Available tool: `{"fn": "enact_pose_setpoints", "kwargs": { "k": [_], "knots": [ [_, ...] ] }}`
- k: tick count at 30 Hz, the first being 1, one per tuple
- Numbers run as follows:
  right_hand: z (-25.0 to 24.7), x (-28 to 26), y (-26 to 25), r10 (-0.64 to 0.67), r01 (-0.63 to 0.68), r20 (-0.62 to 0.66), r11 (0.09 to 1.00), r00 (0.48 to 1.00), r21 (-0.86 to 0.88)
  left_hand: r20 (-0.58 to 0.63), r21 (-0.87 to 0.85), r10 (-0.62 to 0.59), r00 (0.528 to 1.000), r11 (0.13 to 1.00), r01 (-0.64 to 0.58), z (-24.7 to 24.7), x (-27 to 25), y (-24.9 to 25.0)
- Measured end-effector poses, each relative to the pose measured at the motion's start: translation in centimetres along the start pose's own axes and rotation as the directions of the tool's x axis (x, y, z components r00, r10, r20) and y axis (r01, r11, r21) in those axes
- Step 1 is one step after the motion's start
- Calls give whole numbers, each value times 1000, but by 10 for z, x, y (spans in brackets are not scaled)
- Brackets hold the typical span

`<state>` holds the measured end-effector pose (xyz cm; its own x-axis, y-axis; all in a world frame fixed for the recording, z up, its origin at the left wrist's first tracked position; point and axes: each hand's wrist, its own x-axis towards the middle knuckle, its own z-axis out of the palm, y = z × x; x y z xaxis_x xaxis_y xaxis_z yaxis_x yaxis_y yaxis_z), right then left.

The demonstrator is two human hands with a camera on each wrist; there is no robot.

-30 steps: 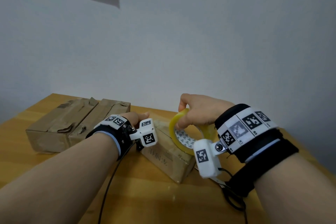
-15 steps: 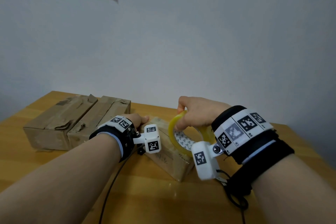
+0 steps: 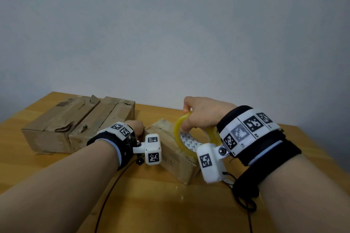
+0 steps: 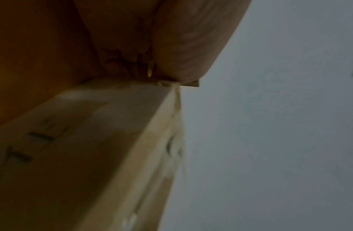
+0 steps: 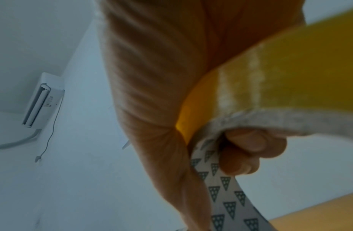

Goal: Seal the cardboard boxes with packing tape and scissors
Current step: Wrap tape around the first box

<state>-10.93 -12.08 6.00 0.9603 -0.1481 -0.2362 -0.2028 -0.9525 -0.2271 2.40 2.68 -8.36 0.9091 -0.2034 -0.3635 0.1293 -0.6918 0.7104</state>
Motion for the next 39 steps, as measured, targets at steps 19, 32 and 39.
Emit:
{"fn": "enact_pose_setpoints", "kwargs": {
  "k": [19,32,39],
  "knots": [
    [4,-6,-3,20,-18,-33,998,999,65,136,43,346,928,934,-355,-9,-46,19],
    [4,-5,-8,22,-21,-70,1000,997,19,111,209,412,904,880,-427,-13,-64,16],
    [8,-8,-7,41,-34,-69,995,997,89,266,372,446,855,771,-518,19,-87,20]
  ]
}}
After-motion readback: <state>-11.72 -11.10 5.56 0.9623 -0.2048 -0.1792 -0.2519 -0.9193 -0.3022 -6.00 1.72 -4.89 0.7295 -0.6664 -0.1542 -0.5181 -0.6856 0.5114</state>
